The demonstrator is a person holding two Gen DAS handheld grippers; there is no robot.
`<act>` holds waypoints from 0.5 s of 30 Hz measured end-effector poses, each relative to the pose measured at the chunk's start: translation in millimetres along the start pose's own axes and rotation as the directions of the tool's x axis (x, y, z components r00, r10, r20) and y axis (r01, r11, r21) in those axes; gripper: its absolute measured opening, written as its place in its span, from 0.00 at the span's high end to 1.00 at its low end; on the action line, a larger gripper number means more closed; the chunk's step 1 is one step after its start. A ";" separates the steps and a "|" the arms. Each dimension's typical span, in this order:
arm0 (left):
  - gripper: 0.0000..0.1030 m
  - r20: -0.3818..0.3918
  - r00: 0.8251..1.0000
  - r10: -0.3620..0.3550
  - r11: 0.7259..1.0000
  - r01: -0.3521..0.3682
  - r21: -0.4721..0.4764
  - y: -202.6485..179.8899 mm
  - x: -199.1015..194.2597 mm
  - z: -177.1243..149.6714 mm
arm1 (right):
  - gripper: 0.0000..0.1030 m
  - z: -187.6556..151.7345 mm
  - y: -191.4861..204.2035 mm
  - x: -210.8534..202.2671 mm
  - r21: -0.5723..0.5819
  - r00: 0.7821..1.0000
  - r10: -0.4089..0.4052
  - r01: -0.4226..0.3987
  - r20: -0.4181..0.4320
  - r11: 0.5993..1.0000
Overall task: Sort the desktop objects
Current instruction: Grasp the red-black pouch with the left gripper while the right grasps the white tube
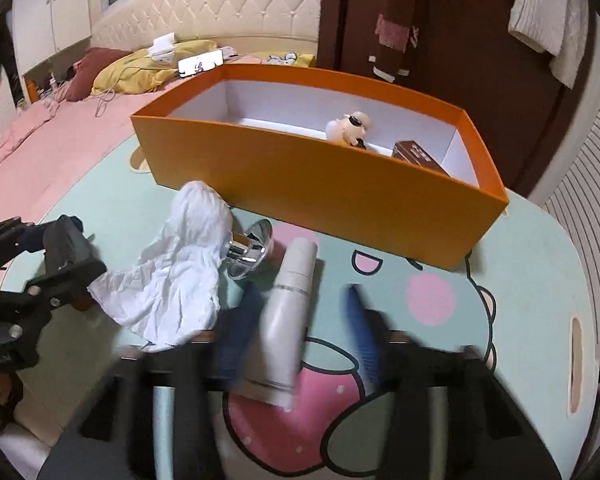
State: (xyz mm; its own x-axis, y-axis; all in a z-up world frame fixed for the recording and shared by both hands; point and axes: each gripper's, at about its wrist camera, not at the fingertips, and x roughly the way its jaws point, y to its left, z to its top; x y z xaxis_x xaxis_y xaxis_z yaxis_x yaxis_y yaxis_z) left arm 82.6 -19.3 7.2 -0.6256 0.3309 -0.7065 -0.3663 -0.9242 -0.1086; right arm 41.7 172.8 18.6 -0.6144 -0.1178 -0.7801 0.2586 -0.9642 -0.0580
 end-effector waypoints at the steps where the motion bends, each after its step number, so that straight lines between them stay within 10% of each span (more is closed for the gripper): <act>1: 0.39 -0.004 1.000 0.005 1.000 -0.005 0.007 -1.1 1.3 -0.7 | 0.79 0.3 -1.6 0.1 0.007 1.000 0.003 -0.003 0.000 1.000; 15: 0.41 0.075 0.997 -0.028 1.000 0.027 0.012 -1.7 -20.2 8.9 | 0.79 -4.9 -33.6 -25.7 0.133 0.996 0.053 -0.063 0.076 0.989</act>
State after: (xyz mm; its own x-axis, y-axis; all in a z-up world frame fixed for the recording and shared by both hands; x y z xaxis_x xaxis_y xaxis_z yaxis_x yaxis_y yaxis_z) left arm 89.7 -22.7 27.9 -0.6648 0.3703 -0.6488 -0.3918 -0.9123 -0.1192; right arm 52.4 209.4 37.6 -0.6545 -0.1864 -0.7328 0.1949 -0.9780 0.0747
